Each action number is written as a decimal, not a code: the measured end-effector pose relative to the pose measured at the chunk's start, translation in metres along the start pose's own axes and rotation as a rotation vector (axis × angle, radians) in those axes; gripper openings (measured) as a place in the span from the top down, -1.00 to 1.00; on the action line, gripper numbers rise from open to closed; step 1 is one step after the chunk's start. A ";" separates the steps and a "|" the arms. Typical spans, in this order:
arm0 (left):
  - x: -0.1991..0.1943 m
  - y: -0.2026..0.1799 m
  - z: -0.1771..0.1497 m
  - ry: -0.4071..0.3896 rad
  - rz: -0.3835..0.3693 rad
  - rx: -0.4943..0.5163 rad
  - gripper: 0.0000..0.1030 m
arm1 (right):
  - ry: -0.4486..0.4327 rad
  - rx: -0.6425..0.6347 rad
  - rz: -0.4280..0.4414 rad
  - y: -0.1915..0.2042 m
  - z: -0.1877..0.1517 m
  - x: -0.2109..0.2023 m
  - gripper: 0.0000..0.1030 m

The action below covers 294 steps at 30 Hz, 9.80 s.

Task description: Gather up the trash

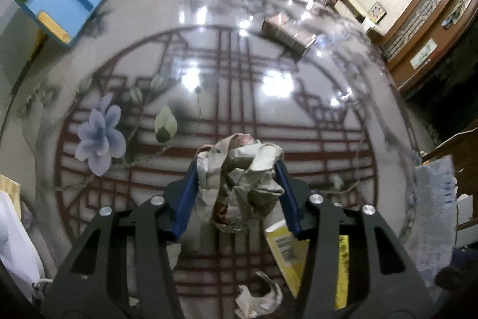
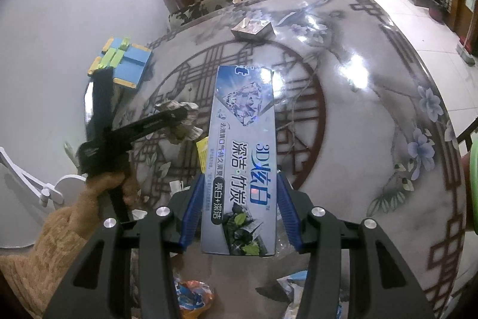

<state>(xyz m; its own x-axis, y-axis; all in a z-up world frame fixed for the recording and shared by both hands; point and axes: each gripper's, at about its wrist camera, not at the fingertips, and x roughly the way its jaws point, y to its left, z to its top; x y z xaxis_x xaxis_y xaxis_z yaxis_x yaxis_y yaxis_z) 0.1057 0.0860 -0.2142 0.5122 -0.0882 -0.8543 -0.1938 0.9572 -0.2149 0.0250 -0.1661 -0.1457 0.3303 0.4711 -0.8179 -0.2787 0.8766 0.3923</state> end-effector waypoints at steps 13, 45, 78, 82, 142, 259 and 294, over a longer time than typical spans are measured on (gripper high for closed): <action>-0.072 -0.070 0.008 -0.125 -0.116 0.105 0.05 | -0.086 0.040 -0.007 -0.016 -0.001 -0.030 0.10; -0.109 -0.270 -0.046 -0.129 -0.312 0.493 0.04 | -0.299 0.308 -0.119 -0.136 -0.053 -0.144 0.10; -0.011 -0.470 -0.084 0.072 -0.420 0.650 0.04 | -0.365 0.651 -0.249 -0.333 -0.088 -0.206 0.10; 0.004 -0.505 -0.091 0.096 -0.435 0.690 0.04 | -0.361 0.682 -0.292 -0.363 -0.095 -0.216 0.10; -0.104 -0.253 -0.036 -0.100 -0.247 0.450 -0.59 | -0.026 0.058 -0.123 -0.133 -0.047 -0.080 -0.14; -0.108 -0.203 -0.021 -0.124 -0.242 0.358 0.24 | -0.254 0.153 -0.240 -0.099 -0.043 -0.107 0.96; -0.096 -0.336 -0.068 -0.077 -0.334 0.539 0.24 | -0.319 0.212 -0.293 -0.173 -0.041 -0.166 0.96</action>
<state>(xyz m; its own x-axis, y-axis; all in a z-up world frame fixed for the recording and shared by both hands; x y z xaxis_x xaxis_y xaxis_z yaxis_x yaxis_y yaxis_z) 0.0645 -0.2464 -0.0921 0.5350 -0.4045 -0.7417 0.4241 0.8879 -0.1784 -0.0189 -0.4001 -0.0949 0.6369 0.1784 -0.7500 0.0468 0.9621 0.2686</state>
